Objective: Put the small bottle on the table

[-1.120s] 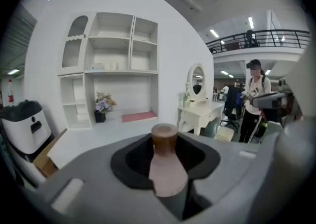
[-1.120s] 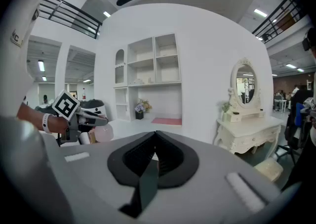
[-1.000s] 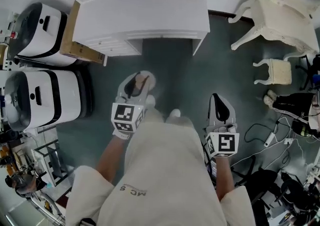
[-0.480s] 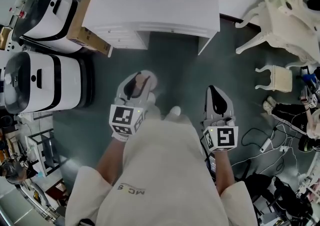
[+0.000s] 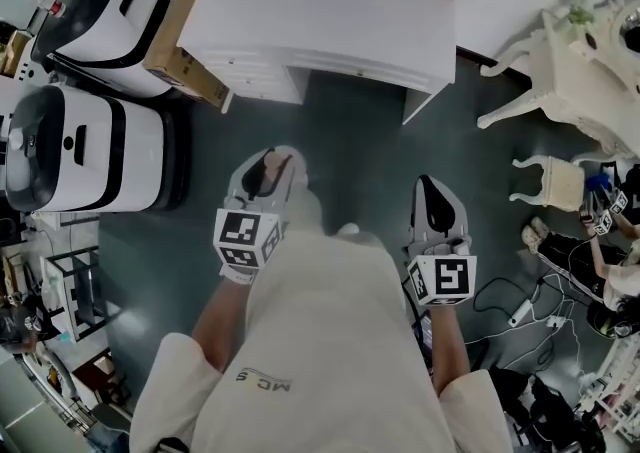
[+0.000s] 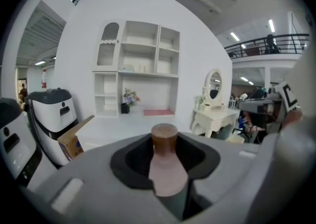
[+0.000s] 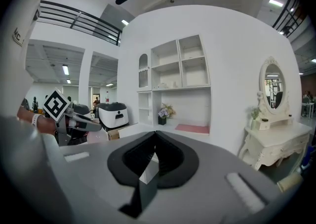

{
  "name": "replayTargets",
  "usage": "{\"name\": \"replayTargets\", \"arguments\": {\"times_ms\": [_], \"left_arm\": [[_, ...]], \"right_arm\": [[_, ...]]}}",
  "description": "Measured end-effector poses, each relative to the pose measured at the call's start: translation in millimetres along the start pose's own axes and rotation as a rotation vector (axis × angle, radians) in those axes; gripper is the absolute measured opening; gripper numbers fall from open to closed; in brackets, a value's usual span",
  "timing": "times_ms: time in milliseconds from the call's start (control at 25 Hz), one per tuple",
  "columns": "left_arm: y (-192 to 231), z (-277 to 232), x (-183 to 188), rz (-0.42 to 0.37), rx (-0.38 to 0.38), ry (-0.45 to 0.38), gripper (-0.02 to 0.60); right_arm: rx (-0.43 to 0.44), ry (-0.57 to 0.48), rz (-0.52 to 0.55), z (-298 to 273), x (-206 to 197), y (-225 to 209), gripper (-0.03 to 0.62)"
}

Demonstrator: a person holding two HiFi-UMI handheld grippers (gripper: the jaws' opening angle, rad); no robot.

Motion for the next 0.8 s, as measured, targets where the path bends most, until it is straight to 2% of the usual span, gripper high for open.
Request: {"name": "replayTargets", "arguments": {"times_ms": [200,360,800], "left_arm": [[59,-23,6,0.024,0.045,-0.006,0.135],[128,-54,17,0.04,0.055,-0.008,0.137],[347,-155,113,-0.003,-0.029,0.018,0.137]], "right_arm": [[0.061,0.007,0.031,-69,9,16,0.0],[0.084,0.03,0.05,-147,17,34,0.0],[0.066,0.061,0.026,-390,101,104,0.0]]}}
Point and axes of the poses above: the fingertips, and each gripper's own axes: z backward along the fingers, y to its left, x out of its top, the point moved 10 cm from there along z, backward along the fingers, and after that the axes turned 4 degrees about -x, right-handed, at the moved point
